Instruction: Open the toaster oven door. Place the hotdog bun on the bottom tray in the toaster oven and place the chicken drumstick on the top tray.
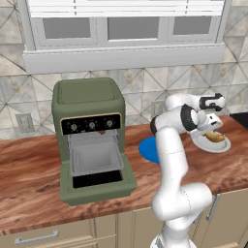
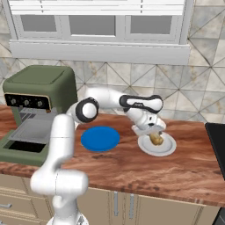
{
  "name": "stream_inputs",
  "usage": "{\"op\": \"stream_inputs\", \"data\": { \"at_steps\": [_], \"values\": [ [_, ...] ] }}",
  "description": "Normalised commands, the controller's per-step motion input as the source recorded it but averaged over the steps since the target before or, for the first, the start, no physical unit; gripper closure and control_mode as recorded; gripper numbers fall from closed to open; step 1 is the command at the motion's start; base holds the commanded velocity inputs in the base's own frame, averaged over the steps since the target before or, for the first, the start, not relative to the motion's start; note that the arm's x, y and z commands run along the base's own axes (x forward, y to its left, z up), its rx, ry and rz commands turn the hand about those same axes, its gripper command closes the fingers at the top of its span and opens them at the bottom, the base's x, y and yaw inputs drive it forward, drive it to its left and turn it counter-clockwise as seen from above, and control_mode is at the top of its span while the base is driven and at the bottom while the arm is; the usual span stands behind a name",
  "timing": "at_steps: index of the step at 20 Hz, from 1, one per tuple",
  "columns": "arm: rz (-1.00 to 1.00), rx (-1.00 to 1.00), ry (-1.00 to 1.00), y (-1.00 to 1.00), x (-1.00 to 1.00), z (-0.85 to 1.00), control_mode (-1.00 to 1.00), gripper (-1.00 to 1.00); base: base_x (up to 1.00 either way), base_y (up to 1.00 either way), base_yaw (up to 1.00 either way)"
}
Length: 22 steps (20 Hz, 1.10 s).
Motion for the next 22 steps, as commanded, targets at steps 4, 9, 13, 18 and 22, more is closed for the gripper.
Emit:
{"op": "stream_inputs", "data": {
  "at_steps": [4,9,13,18,22],
  "values": [
    [0.13,0.0,0.06,0.66,-1.0,0.68,-1.0,1.0,0.0,0.0,0.0],
    [0.32,-0.01,0.07,1.0,-1.0,0.57,-1.0,1.0,0.0,0.0,0.0],
    [0.58,-0.15,0.12,1.0,-0.9,0.43,-1.0,1.0,0.0,0.0,0.0],
    [0.61,-0.31,0.11,1.0,-0.87,0.56,-1.0,1.0,0.0,0.0,0.0],
    [0.55,-0.42,0.15,1.0,-0.99,0.56,-1.0,1.0,0.0,0.0,0.0]
  ]
}}
